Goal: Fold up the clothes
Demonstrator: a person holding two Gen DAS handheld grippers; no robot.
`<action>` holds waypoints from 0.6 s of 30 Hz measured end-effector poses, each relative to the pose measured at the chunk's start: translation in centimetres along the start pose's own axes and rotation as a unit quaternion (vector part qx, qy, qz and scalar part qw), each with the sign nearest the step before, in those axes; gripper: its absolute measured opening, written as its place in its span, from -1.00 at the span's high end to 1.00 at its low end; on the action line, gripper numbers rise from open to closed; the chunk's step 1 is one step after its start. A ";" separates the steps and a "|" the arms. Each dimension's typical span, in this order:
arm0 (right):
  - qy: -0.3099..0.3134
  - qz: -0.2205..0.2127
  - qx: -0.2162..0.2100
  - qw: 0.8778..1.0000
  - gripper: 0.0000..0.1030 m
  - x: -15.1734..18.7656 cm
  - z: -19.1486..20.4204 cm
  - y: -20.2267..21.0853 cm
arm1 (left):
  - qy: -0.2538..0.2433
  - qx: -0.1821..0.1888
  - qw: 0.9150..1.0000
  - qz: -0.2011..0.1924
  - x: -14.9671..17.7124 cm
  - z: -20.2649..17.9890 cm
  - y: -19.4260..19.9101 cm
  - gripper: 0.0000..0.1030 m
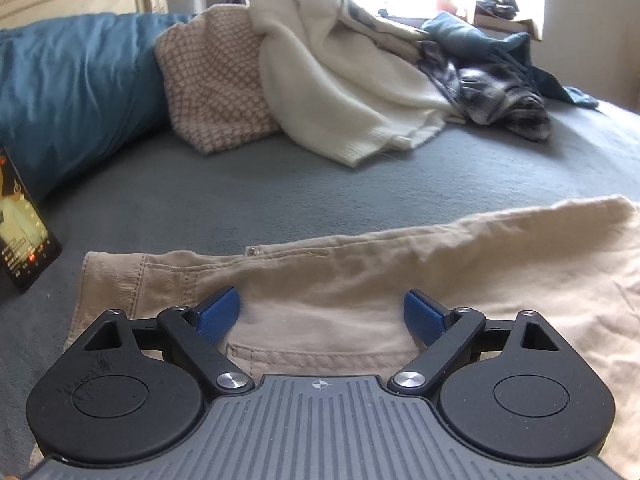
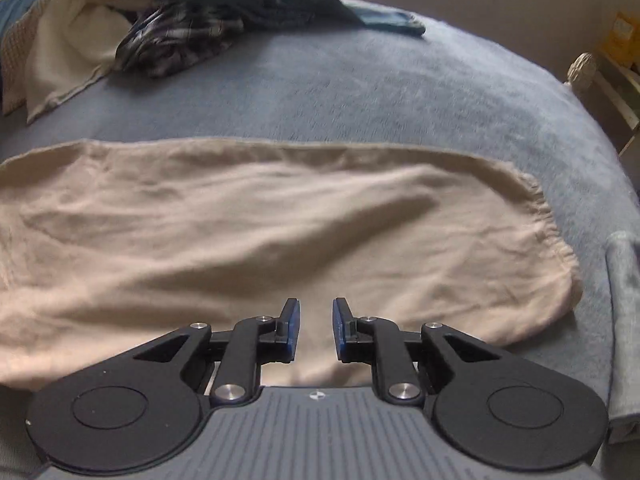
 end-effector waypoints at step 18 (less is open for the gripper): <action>0.033 0.091 -0.001 0.995 0.64 0.4 -6.4 -3.2 | 0.015 -0.008 1.000 0.003 0.5 1.9 0.1 -0.85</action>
Point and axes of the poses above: each gripper's, at about its wrist camera, not at the fingertips, and y roughly against the way its jaws point, z to its left, x to its underside, the point moved 4 cm from there along -y, roughly the way its jaws point, and after that the axes turned 5 degrees about y, right-handed, at the moved point
